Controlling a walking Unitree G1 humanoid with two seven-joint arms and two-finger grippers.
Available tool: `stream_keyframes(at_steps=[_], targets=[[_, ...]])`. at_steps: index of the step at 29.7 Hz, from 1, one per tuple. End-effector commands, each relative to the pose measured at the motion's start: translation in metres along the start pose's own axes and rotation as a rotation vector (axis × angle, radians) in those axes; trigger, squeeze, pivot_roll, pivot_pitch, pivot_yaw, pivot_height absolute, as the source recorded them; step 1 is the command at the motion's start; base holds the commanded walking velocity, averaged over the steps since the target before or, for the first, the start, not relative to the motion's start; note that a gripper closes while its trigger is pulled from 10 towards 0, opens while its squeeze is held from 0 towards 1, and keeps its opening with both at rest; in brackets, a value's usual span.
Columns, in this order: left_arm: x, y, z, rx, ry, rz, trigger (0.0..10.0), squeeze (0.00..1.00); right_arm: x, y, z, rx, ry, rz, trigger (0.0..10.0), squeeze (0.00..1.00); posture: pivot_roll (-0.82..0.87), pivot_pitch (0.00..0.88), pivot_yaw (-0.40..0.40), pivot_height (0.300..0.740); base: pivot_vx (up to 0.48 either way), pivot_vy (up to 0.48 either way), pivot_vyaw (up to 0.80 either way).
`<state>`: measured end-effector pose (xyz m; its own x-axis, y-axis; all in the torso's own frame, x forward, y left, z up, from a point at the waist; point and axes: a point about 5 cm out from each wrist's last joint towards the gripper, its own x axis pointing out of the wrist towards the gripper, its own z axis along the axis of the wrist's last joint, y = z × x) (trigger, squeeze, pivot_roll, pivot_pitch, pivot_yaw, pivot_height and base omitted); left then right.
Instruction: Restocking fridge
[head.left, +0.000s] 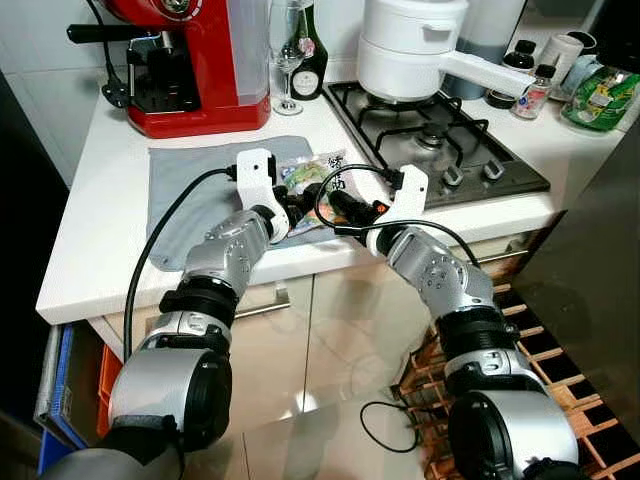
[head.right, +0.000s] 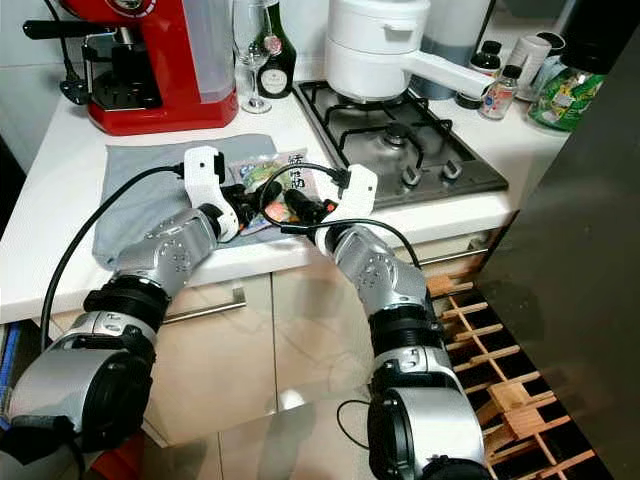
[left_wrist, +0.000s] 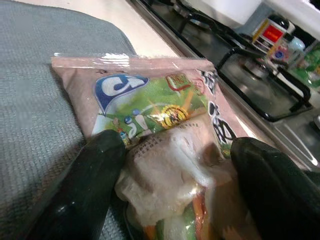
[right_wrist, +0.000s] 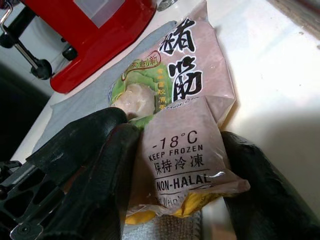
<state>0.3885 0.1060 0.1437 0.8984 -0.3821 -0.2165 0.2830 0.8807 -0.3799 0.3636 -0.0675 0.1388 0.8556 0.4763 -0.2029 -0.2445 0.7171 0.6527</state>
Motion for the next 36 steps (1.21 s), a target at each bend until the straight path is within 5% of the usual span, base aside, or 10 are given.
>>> stream_keyframes(at_steps=[1, 4, 9, 15, 19, 24, 30, 36], targets=[[-0.005, 0.013, -0.041, -0.063, 0.146, 0.099, 10.0, 0.00, -0.001, -0.007, -0.032, 0.061, 0.135, -0.036, 0.0, 0.25, -0.13, 0.000, -0.015, 0.740, 0.000, 0.000, 0.00], [-0.004, 0.015, -0.022, -0.053, 0.066, 0.124, 10.0, 0.00, -0.002, -0.004, -0.021, 0.006, 0.055, -0.032, 0.0, 0.26, -0.12, 0.000, -0.016, 0.740, 0.000, 0.000, 0.00], [-0.004, 0.008, 0.010, 0.035, -0.075, 0.117, 10.0, 0.00, -0.006, 0.022, 0.016, -0.308, -0.183, 0.029, 0.0, 0.26, -0.12, 0.000, -0.017, 0.740, 0.000, 0.000, 0.00], [-0.007, -0.006, 0.041, 0.152, -0.237, 0.094, 10.0, 0.00, -0.013, 0.030, 0.041, -0.347, -0.350, 0.029, 0.0, 0.26, -0.12, 0.000, -0.019, 0.740, 0.000, 0.000, 0.00], [-0.011, -0.019, 0.055, 0.134, -0.302, 0.033, 10.0, 0.00, -0.016, 0.032, 0.048, -0.303, -0.410, 0.043, 0.0, 0.27, -0.12, 0.000, -0.020, 0.740, 0.000, 0.000, 0.00], [-0.015, -0.029, 0.061, 0.143, -0.341, -0.007, 10.0, 0.00, -0.022, 0.042, 0.062, -0.300, -0.510, 0.075, 0.0, 0.27, -0.12, 0.000, -0.019, 0.740, 0.000, 0.000, 0.00], [-0.018, -0.034, 0.061, 0.202, -0.355, -0.001, 10.0, 0.00, -0.031, 0.058, 0.081, -0.435, -0.646, 0.107, 0.0, 0.27, -0.12, 0.000, -0.019, 0.740, 0.000, 0.000, 0.00], [-0.019, -0.034, 0.052, 0.243, -0.326, 0.016, 10.0, 0.00, -0.030, 0.062, 0.079, -0.500, -0.648, 0.141, 0.0, 0.26, -0.12, 0.000, -0.019, 0.740, 0.000, 0.000, 0.00]])
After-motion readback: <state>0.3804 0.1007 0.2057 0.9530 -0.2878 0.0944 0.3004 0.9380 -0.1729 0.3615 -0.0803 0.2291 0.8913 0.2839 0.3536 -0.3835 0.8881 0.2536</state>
